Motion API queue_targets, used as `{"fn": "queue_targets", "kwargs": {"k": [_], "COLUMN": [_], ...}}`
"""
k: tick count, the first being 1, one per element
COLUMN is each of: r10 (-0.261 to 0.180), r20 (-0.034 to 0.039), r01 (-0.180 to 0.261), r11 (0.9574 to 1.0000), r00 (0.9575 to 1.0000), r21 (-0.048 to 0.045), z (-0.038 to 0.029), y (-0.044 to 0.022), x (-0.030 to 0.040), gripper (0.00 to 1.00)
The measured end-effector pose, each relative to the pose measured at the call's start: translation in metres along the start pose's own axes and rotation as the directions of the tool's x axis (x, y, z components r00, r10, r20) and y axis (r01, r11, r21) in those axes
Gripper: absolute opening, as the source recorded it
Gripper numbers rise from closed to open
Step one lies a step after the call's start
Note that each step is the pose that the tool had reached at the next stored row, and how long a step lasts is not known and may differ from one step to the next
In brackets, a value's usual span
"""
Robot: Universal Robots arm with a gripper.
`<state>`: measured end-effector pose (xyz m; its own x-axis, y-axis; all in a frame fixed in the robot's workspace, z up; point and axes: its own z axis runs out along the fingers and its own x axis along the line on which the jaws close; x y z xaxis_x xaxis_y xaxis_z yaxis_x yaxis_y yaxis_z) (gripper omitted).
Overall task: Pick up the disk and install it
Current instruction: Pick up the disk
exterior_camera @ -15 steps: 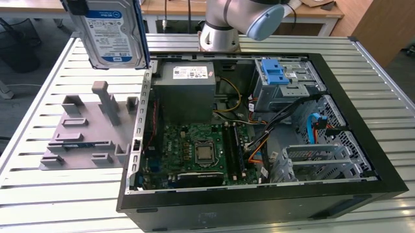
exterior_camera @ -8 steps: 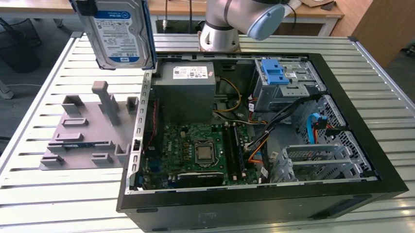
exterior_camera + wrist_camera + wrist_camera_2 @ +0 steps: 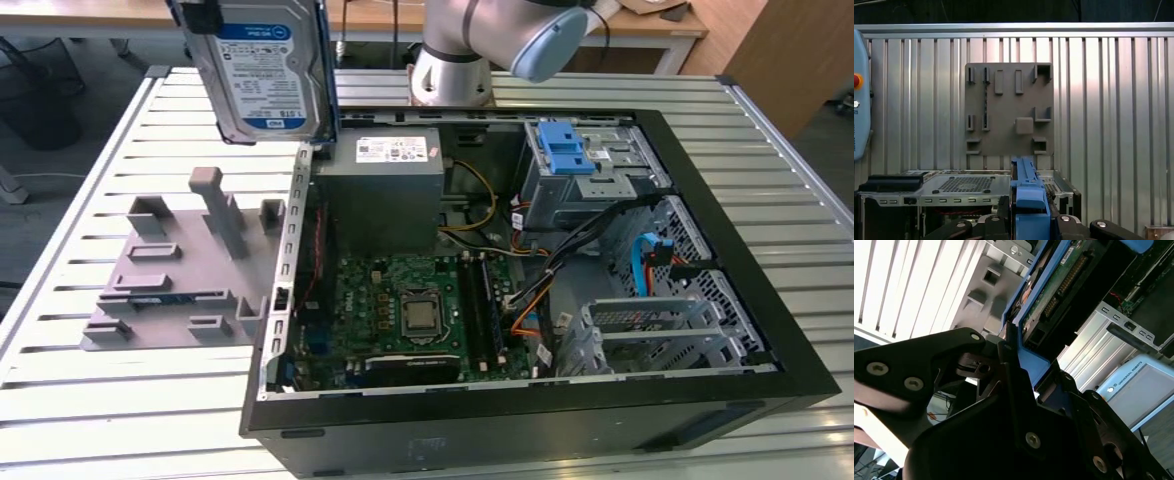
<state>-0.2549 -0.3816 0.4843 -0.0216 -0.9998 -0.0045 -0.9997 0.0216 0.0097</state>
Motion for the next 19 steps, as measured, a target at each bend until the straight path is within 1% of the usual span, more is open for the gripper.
{"fn": "queue_targets", "kwargs": {"k": [7,10,19], "r10": [0.001,0.001,0.002], "r20": [-0.0001,0.0001,0.0001], "r01": [-0.001,-0.001,-0.002], "r11": [1.0,1.0,1.0], "r00": [1.0,1.0,1.0], "r21": [-0.0001,0.0,0.0], "z": [-0.0002,-0.0001,-0.0001], "y": [-0.0126,-0.0159,-0.023], "x": [0.0017,0.004,0.0125], "gripper": [0.36,0.36,0.36]}}
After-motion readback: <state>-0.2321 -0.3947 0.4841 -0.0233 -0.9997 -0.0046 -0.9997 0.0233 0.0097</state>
